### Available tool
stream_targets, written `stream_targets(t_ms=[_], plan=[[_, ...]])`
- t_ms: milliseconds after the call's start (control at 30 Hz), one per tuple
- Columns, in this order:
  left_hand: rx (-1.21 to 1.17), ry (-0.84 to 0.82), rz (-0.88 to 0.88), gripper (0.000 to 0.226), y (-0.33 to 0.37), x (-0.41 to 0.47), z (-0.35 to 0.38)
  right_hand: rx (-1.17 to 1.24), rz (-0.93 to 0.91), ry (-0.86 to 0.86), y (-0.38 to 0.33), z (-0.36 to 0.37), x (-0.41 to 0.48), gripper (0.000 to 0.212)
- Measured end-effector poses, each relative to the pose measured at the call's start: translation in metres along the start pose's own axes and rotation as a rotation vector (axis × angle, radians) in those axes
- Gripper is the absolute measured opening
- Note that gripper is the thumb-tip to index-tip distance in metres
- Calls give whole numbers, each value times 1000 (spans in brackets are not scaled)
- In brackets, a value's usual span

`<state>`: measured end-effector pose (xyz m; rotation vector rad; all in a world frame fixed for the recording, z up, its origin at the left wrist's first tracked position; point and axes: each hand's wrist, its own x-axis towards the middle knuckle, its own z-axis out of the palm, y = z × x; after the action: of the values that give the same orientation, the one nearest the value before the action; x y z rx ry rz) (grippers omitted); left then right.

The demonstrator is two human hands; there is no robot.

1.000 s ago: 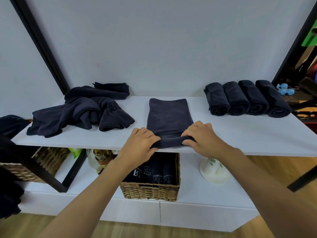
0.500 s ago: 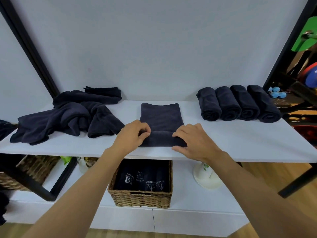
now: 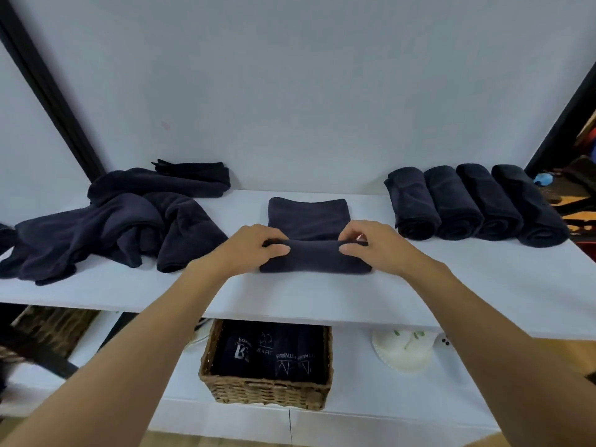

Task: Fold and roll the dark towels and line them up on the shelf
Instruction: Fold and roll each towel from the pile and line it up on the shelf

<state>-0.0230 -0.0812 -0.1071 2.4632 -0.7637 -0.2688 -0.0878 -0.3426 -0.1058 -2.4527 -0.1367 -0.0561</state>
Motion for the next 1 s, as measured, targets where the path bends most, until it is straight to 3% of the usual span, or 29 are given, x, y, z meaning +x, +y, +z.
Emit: stream_targets(t_ms=[67,133,200,333,400,467,567,700,767,833,900,1000], plan=[[-108,-29,-34,5,-5,12,-4,-215,-159,133,-3,4,0,4],[-188,-44,-35,4,-8,18,-8,-341,-243,128,-5,11,-1,14],[-190,-1,8,8,-13,23,-9,-334,-209,84,-2,13,3,23],[120,336,211,8,-17,21,2,-143,-50,-1,-2,2,29,14],[294,376,338,34,-23,20,6,-40,40,-62,-2,-2,45,10],[358,283,357,53,-29,26,1,5,106,-116,-3,-5,59,10],[271,111,261,51,-29,44,-13,7,134,-88,-7,-4,72,3],[86,-138,94,45,-29,74,-32,-176,-156,138,-10,9,62,3],[35,-254,30,45,-30,86,-38,-264,-183,83,-7,13,55,29],[6,-296,-21,49,-27,94,-43,-288,-143,18,-2,11,60,38],[46,-199,-5,42,-21,98,-45,-272,-99,-13,-1,5,76,34],[232,93,169,42,-16,88,-37,-151,35,-139,-1,-7,103,23]])
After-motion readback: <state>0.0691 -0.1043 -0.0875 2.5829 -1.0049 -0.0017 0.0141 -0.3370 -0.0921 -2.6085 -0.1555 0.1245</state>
